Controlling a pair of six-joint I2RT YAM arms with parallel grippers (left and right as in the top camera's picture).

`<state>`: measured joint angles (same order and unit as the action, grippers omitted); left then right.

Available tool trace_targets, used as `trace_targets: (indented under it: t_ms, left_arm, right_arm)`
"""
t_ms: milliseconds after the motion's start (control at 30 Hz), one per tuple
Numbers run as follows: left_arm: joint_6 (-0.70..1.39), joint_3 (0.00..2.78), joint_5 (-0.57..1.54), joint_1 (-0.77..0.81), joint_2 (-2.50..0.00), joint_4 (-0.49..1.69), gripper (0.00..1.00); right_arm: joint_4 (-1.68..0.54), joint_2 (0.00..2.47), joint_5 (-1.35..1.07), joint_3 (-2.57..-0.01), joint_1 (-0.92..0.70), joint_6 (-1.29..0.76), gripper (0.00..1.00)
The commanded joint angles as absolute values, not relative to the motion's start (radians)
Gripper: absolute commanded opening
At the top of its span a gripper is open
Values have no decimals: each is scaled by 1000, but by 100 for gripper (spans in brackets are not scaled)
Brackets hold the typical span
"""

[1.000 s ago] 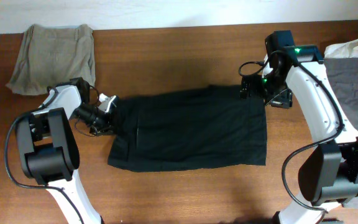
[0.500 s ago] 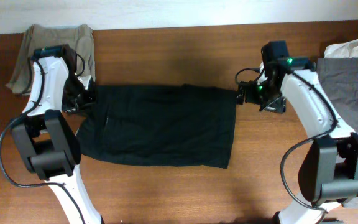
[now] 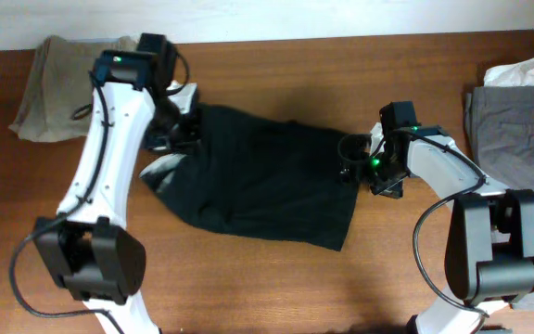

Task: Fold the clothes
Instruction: 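Fold the left side of the garment over toward the right with the left gripper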

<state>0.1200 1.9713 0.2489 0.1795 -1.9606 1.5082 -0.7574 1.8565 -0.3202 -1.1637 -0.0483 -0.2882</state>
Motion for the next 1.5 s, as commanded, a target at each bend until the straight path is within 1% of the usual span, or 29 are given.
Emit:
trace_targets:
  t_ms: [0,67,167,233,300,367,433,467,533,600,667,733,900,933,1133,1200,1467]
  left_arm:
    - [151,1989,337,281,-1914,1489,1]
    - [165,1989,337,326,-1914,1488,1]
    - [196,1989,339,377,-1914,1464,1]
    - [243,1989,348,402,-1914,1431,1]
    - [315,1989,392,419,-1914,1382,1]
    - [333,1989,500,442,-1914,1299,1]
    - [348,1989,508,472,-1914,1246,1]
    - [349,1988,500,493,-1915,1223,1]
    - [352,1989,469,518,-1915,1206,1]
    - [352,1988,397,545,-1916,1206,1]
    - [352,1986,363,559,-1916,1208,1]
    - [351,1978,349,565,-1917,1209,1]
    - [350,1938,324,567,-1917,1208,1]
    - [350,1916,317,570,-1918,1198,2]
    - [351,1832,317,570,-1919,1110,3]
    - [351,1808,318,572,-1919,1081,7]
    - [344,1747,370,640,-1920,963,8]
  right_arm:
    - [-745,1904,-337,-1158,-75,-293,95]
    - [-738,1919,-337,-1158,-84,-304,91]
    - [-724,1922,-341,-1158,-94,-324,76]
    - [-715,1922,-341,-1159,-99,-331,71]
    - [-714,1922,-341,-1159,-104,-331,69]
    - [-712,1922,-340,-1159,-110,-331,67]
    - [-707,1922,-340,-1159,-111,-330,67]
    - [-706,1922,-336,-1159,-111,-330,67]
    - [-706,1922,-321,-1159,-110,-330,71]
    - [-710,1922,-318,-1162,-110,-329,86]
    - [-721,1922,-318,-1178,-110,-318,89]
    - [-775,1922,-311,-1223,-102,-292,91]
    - [-972,1921,-149,-1399,-62,-288,91]
    - [-1022,1921,-133,-1453,-44,-283,92]
    - [-1199,1921,-134,-1654,23,-261,95]
    - [-1231,1921,-134,-1682,30,-257,96]
    - [-1244,1919,-150,-1684,30,-247,96]
